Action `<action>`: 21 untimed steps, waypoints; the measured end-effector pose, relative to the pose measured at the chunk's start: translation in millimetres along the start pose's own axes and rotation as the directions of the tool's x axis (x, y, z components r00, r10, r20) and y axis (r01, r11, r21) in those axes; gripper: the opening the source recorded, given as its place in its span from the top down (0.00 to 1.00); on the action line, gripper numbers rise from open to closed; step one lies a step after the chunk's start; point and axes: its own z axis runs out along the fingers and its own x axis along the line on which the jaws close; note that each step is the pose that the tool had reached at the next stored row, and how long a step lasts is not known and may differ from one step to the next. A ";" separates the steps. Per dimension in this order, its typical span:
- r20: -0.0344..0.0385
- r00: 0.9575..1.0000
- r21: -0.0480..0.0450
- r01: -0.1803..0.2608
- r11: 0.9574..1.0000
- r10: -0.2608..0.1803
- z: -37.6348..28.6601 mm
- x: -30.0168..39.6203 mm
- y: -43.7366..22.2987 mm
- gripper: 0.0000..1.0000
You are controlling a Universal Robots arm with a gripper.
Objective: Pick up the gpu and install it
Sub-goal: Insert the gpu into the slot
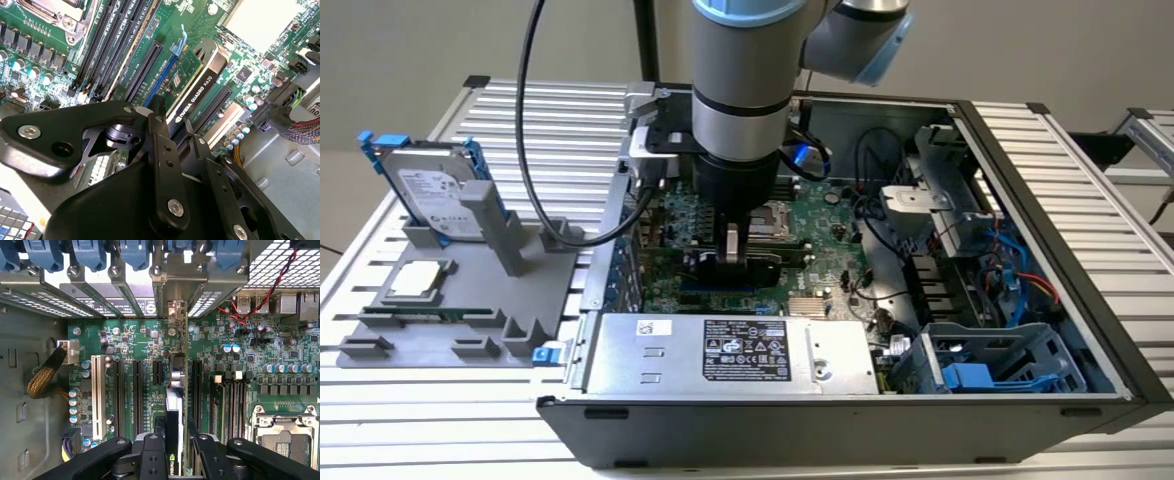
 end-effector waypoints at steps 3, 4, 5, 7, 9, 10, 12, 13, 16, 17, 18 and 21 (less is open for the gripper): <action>-0.001 1.000 0.000 0.001 1.000 -0.001 0.6 0.5 0.0 1.00; -0.001 1.000 0.000 0.001 1.000 -0.001 1.0 0.5 0.0 1.00; -0.001 1.000 0.000 0.001 1.000 -0.001 2.1 0.6 0.0 1.00; 0.000 1.000 0.000 0.001 1.000 -0.001 5.8 0.5 0.0 1.00; -0.001 1.000 -0.001 0.001 1.000 -0.001 7.5 0.6 0.0 1.00; -0.001 1.000 -0.001 0.001 1.000 -0.001 7.9 0.6 0.1 1.00; -0.001 1.000 0.000 0.001 1.000 -0.001 8.0 0.5 0.0 1.00; -0.001 1.000 0.000 0.001 1.000 -0.001 8.1 0.5 0.0 1.00; 0.000 1.000 0.000 0.001 1.000 -0.001 8.4 0.4 0.0 1.00; 0.001 1.000 0.000 0.001 1.000 -0.001 9.0 0.4 0.0 0.00; 0.001 1.000 0.000 0.001 1.000 -0.001 8.8 0.4 0.0 0.00; -0.001 1.000 0.000 0.001 1.000 -0.001 7.3 0.6 0.0 0.00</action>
